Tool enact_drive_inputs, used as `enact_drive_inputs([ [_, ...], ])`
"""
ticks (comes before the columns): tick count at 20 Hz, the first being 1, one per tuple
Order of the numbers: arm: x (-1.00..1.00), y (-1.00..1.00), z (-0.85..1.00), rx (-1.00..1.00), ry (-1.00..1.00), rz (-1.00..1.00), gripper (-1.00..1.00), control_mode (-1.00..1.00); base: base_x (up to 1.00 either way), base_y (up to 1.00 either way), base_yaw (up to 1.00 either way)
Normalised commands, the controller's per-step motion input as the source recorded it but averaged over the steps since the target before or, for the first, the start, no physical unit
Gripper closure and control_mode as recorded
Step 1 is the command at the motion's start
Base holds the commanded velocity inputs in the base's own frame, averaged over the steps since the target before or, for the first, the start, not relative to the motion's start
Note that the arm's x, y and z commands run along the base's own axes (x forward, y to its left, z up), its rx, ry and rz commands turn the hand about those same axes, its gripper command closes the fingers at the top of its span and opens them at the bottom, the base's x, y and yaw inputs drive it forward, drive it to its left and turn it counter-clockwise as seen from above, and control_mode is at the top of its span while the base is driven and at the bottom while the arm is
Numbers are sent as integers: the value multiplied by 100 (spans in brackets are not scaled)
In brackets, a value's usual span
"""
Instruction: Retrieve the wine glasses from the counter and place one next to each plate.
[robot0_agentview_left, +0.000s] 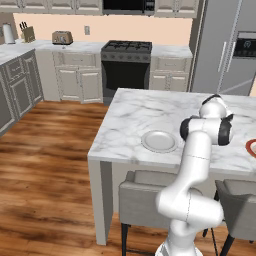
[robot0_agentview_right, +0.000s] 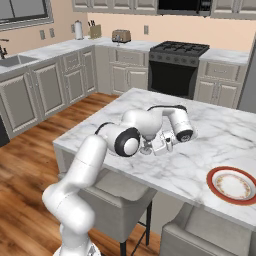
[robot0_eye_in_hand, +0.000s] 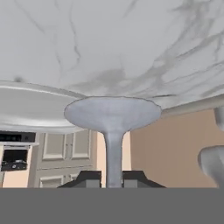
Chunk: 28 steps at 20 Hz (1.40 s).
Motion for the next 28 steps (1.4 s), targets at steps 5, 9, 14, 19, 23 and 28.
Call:
enact_drive_inputs([
  [5, 20, -4, -43, -2, -3, 0, 100, -100, 0, 0, 0],
  [9, 20, -11, -32, -1, -8, 0, 100, -100, 0, 0, 0],
  [14, 39, -13, -28, 0, -11, 0, 100, -100, 0, 0, 0],
  [19, 4, -12, -27, -3, -22, 0, 100, -100, 0, 0, 0],
  [23, -59, -1, -29, -19, -46, 7, 100, -100, 0, 0, 0],
  [28, 3, 4, -23, -13, -24, 1, -100, -100, 0, 0, 0],
])
